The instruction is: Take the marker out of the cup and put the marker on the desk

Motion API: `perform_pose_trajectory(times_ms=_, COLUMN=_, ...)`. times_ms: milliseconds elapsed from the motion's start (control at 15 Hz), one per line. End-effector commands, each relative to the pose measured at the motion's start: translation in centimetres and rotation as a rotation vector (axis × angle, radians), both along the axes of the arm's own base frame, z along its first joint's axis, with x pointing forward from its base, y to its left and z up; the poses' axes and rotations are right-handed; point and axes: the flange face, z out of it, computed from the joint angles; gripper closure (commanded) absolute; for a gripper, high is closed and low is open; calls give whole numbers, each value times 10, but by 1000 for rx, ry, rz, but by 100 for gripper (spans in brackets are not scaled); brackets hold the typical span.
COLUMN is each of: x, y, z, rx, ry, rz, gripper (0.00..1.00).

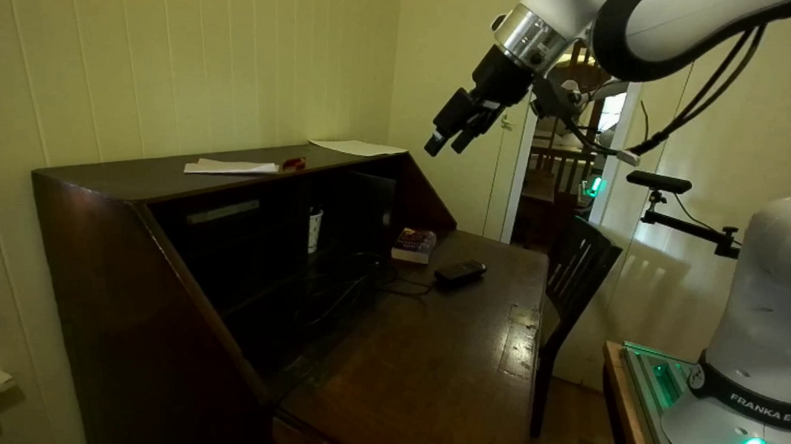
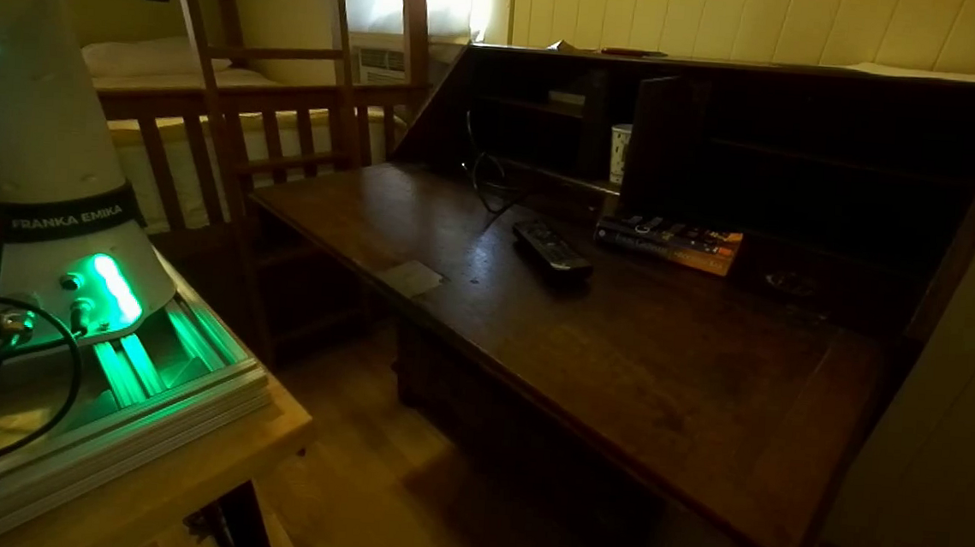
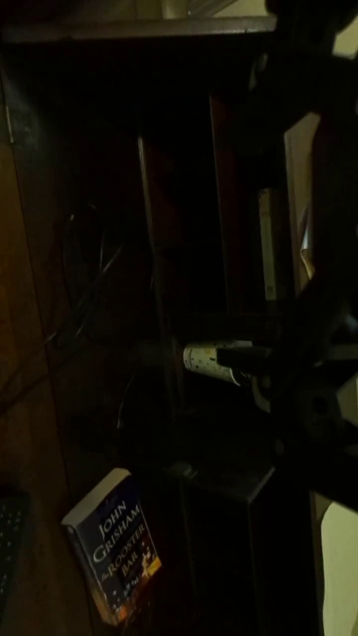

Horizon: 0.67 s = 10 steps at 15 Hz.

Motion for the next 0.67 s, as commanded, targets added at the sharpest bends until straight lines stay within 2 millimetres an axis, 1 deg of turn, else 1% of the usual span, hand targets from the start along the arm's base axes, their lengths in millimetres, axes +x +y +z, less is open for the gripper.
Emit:
perform_pose_trajectory(times_ms=0, x=53, y=-54, z=-5, rx=-25, ry=130, rz=-5, gripper=0)
perform_pose_trajectory(times_ms=133, x=74, y=-86, z=-11, rx=-16, ry=178, rz=-69, gripper=0)
perform_pose_trajectory(times_ms=200, x=87, y=-101, z=-17, rx=-12, ry=196, rz=-93, gripper=0)
perform_pose_trajectory(times_ms=267, x=98, y=-113, z=-17, rx=-13, ry=210, rz=-129, gripper=0)
perform_pose_trajectory(times_ms=333, x=110, y=-119, z=-23, rx=2, ry=229, rz=-147, gripper=0)
perform_pose_trajectory(times_ms=400, x=80, y=-107, z=-20, rx=6, ry=186, rz=-107, gripper=0)
perform_pose_trajectory(times_ms=467, x=91, y=-116, z=-24, rx=12, ry=203, rz=-120, gripper=0)
perform_pose_trajectory(times_ms=600, x=106, y=-121, z=-30, rx=19, ry=217, rz=-127, gripper=0)
